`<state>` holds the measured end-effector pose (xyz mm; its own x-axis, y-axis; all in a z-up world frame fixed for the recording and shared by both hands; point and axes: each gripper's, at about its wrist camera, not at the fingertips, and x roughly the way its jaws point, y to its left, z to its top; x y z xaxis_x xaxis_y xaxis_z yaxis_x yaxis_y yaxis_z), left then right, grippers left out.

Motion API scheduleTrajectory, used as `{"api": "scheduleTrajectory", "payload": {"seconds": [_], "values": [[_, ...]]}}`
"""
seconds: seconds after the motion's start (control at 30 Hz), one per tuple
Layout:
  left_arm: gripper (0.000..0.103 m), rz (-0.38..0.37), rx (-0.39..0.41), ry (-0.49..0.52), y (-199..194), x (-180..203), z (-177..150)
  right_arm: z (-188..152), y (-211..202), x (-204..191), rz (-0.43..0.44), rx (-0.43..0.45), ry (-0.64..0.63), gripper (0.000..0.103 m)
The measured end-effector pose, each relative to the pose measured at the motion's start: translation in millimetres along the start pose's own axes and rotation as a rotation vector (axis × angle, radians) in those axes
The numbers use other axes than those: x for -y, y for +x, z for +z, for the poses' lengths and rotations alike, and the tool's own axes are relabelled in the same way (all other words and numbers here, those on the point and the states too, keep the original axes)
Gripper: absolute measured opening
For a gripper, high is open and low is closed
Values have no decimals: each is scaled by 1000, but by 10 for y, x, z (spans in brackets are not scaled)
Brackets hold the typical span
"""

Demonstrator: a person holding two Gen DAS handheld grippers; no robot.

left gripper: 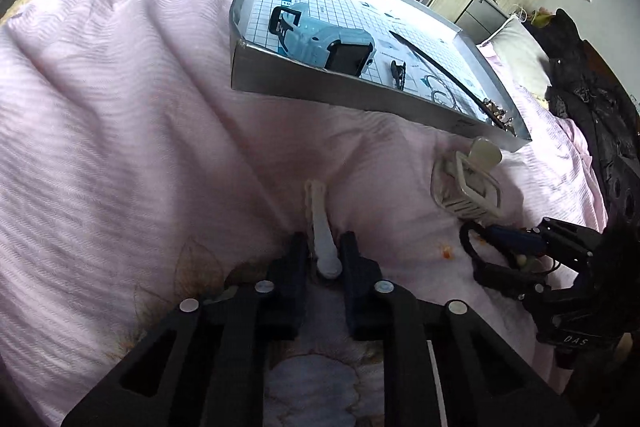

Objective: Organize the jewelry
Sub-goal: 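Grasp the black hair tie with the right tool while the left tool grasps the white claw clip, then carry the hair tie and white clip into the tray and open both tools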

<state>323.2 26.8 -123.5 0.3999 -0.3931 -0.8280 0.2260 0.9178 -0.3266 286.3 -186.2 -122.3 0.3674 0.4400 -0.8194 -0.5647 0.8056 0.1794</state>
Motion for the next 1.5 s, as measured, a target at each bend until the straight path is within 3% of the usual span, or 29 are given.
{"api": "scheduleTrajectory", "payload": {"seconds": [0.1,0.17,0.4,0.7,0.93,1.07,1.27,1.5], "values": [[12,37,9,18,-39,51,-33,-16,-18,2,13,-1,10,16],[12,48,21,19,-84,96,-63,-21,-47,23,24,3,26,13],[11,66,70,-3,-260,329,-208,-28,-200,103,64,33,94,11],[11,85,176,73,-480,899,-169,-10,-682,249,97,185,185,11],[11,68,252,108,-389,1146,236,122,-957,557,-47,386,237,11],[11,29,277,88,-206,1201,544,203,-861,812,-51,471,291,11],[11,-11,260,82,152,1214,974,301,-649,1271,-128,462,323,11],[11,-23,183,46,588,1106,1205,332,-452,1566,-156,406,359,11]]}}
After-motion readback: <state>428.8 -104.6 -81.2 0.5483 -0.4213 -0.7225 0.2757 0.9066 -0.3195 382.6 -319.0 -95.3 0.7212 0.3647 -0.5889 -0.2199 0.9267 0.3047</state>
